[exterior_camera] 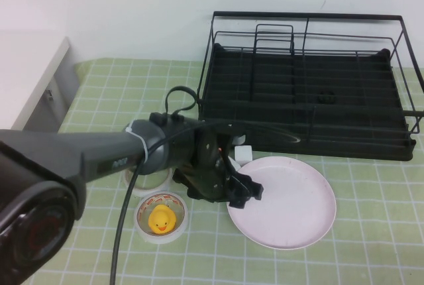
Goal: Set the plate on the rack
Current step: Pick up the plate from the table
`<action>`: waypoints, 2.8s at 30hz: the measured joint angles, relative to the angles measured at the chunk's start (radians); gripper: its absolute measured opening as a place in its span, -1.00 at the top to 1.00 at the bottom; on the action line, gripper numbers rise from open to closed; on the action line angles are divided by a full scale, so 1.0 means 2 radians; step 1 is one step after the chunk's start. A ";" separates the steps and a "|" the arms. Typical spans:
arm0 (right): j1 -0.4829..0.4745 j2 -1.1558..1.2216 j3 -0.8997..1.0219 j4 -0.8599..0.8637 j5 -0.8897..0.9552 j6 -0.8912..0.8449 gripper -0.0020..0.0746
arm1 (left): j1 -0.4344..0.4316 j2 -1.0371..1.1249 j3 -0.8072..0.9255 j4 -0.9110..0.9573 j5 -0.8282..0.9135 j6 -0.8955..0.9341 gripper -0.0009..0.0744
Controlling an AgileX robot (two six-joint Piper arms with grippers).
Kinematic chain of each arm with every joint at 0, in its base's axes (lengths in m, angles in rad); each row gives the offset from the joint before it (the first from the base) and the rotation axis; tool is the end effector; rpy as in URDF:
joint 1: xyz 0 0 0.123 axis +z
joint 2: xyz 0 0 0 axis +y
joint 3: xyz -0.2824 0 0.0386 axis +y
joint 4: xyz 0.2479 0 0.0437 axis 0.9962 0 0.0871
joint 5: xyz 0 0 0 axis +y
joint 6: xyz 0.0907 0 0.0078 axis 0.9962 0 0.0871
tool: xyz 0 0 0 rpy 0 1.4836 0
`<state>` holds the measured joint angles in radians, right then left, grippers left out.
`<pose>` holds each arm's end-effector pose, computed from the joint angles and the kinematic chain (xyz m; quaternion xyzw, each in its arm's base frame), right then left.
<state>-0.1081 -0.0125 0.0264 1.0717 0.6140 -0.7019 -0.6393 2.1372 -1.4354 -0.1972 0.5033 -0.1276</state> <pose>0.0463 0.0414 0.1787 -0.0102 0.7794 0.2573 0.5711 0.3494 -0.2705 0.1327 0.1744 0.9567 -0.1445 0.1826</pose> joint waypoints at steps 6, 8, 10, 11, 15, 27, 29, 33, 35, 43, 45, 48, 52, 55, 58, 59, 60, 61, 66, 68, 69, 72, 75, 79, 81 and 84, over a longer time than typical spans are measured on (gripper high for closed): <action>0.000 0.000 0.000 0.000 0.000 0.000 0.92 | 0.000 0.018 0.000 -0.015 -0.033 -0.013 -0.21; 0.000 0.000 0.000 0.000 0.000 0.000 0.92 | 0.000 0.021 0.000 -0.025 -0.040 -0.013 -0.21; 0.000 0.000 0.000 0.000 0.000 0.000 0.92 | 0.000 0.023 -0.001 -0.036 -0.046 -0.014 -0.21; 0.000 0.000 0.000 0.000 0.000 0.000 0.92 | 0.000 0.024 -0.001 -0.038 -0.048 -0.014 -0.21; 0.000 0.000 0.000 0.000 0.000 0.000 0.92 | 0.000 0.028 -0.003 -0.050 -0.050 -0.014 -0.14; 0.000 0.000 0.000 0.000 0.000 0.000 0.92 | 0.006 0.031 -0.006 -0.058 -0.034 -0.016 0.91; 0.000 0.000 0.000 0.002 0.000 0.000 0.92 | 0.008 0.025 -0.006 -0.060 -0.022 -0.016 0.94; 0.000 0.000 0.000 0.020 0.001 0.000 0.92 | 0.019 0.006 -0.005 -0.060 0.009 -0.002 0.96; 0.000 0.000 0.000 0.055 0.001 0.000 0.92 | 0.029 -0.010 -0.005 -0.065 0.021 0.013 0.97; 0.000 0.000 0.000 0.135 0.011 0.000 0.92 | 0.075 -0.061 -0.005 -0.223 0.058 0.167 0.98; 0.000 0.000 0.000 0.135 0.014 -0.001 0.92 | 0.079 -0.067 -0.005 -0.242 0.068 0.193 0.98; 0.000 0.000 -0.001 0.129 0.017 -0.013 0.92 | 0.082 -0.069 -0.005 -0.239 0.092 0.212 0.98; 0.000 0.000 -0.009 0.101 0.017 -0.029 0.92 | 0.076 -0.069 -0.005 -0.197 0.103 0.220 0.98; 0.000 0.000 -0.010 0.085 0.019 -0.033 0.92 | 0.061 -0.068 -0.005 -0.166 0.096 0.221 0.98; 0.000 0.000 -0.010 0.074 0.022 -0.033 0.92 | 0.041 -0.057 -0.005 -0.133 0.092 0.209 0.97; 0.000 0.000 -0.010 0.073 0.023 -0.033 0.92 | 0.036 -0.053 -0.005 -0.121 0.092 0.202 0.94; 0.000 0.000 -0.010 0.072 0.027 -0.033 0.92 | 0.030 -0.047 -0.005 -0.107 0.092 0.192 0.89; 0.000 0.000 -0.010 0.072 0.030 -0.033 0.92 | 0.025 -0.041 -0.005 -0.093 0.092 0.180 0.82; 0.000 0.000 -0.010 0.069 0.067 -0.032 0.92 | 0.019 -0.015 -0.005 -0.038 0.076 0.106 0.19; 0.000 0.000 -0.010 0.068 0.081 -0.027 0.92 | 0.019 -0.010 -0.005 -0.035 0.065 0.087 0.00; 0.000 0.000 -0.010 0.065 0.086 -0.023 0.92 | 0.019 -0.008 -0.005 -0.036 0.058 0.080 -0.06; 0.000 0.000 -0.010 0.062 0.094 -0.015 0.92 | 0.019 -0.002 -0.005 -0.061 0.043 0.072 -0.11; 0.000 0.000 -0.010 0.057 0.096 -0.013 0.92 | 0.019 0.008 -0.005 -0.086 0.031 0.071 -0.07; 0.000 0.000 -0.010 0.055 0.096 -0.012 0.92 | 0.019 0.021 -0.005 -0.098 0.024 0.070 0.03; 0.000 0.000 -0.010 0.053 0.096 -0.011 0.92 | 0.019 0.022 -0.005 -0.100 0.019 0.069 0.08; 0.000 0.000 -0.010 0.046 0.096 -0.011 0.92 | 0.019 0.024 -0.005 -0.103 0.013 0.069 0.26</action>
<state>-0.1081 -0.0125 0.0073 1.1634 0.8062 -0.7235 -0.6020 2.1855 -1.4459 -0.4034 0.5294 0.0100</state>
